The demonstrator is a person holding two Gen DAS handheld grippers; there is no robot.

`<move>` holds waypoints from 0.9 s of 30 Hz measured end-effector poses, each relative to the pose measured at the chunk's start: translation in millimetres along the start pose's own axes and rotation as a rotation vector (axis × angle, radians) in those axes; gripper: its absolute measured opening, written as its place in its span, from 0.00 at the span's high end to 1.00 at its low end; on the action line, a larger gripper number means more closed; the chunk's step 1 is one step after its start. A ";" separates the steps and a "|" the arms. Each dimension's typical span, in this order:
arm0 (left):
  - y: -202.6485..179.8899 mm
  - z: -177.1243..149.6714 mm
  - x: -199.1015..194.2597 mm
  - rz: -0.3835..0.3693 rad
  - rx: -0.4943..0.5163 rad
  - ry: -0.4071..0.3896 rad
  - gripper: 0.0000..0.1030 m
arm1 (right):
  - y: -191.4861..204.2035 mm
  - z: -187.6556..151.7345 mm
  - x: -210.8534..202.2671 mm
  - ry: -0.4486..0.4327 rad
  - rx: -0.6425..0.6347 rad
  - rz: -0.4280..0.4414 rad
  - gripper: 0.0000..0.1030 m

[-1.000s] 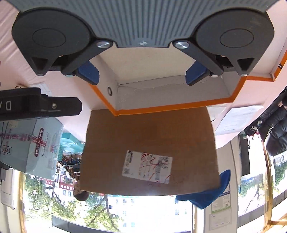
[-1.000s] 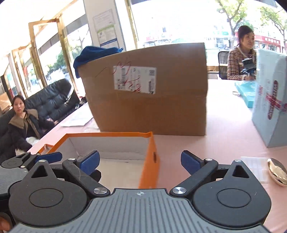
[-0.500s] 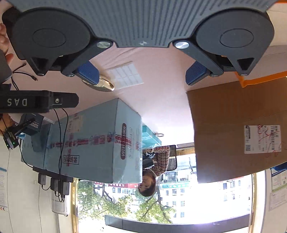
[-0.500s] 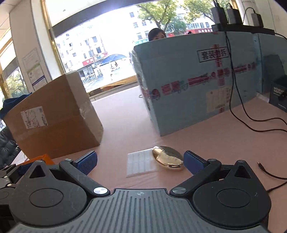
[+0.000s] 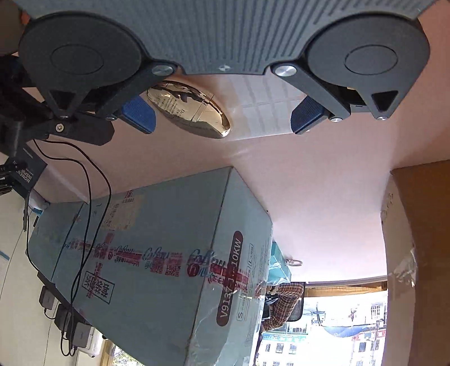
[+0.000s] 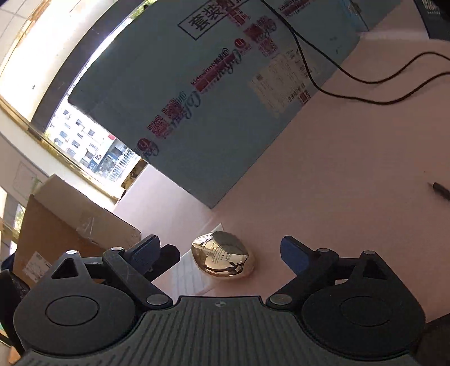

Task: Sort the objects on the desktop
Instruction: 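Move the right gripper back to the gold egg-shaped object, then close the right gripper on the gold egg and lift it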

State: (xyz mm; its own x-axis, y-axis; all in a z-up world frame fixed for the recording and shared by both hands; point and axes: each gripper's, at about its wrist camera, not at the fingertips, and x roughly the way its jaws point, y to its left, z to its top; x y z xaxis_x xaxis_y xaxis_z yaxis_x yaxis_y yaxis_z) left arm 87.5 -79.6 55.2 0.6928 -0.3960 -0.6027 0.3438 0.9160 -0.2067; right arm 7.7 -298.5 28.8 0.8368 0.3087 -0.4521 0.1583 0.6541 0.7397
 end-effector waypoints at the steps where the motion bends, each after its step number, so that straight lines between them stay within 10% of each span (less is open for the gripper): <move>1: 1.1 0.0 7.8 -0.006 0.000 0.017 0.00 | -8.2 0.1 6.0 0.015 0.043 0.025 0.21; 15: -0.2 7.6 44.8 -0.045 0.093 0.080 0.08 | -30.2 13.9 42.8 0.124 0.167 0.039 0.32; 24: 7.8 13.0 41.5 -0.083 0.030 0.046 0.08 | -13.0 11.5 17.1 0.070 -0.134 -0.044 0.33; 27: 8.0 15.7 53.9 -0.125 -0.024 0.095 0.08 | -14.3 8.0 22.0 0.127 -0.103 0.012 0.47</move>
State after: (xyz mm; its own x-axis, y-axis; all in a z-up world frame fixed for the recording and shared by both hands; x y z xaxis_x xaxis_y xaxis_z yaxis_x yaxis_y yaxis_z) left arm 137.6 -94.6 33.2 0.5820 -0.5007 -0.6408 0.4078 0.8614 -0.3026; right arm 28.1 -306.6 12.2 0.7641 0.3973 -0.5082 0.0887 0.7155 0.6929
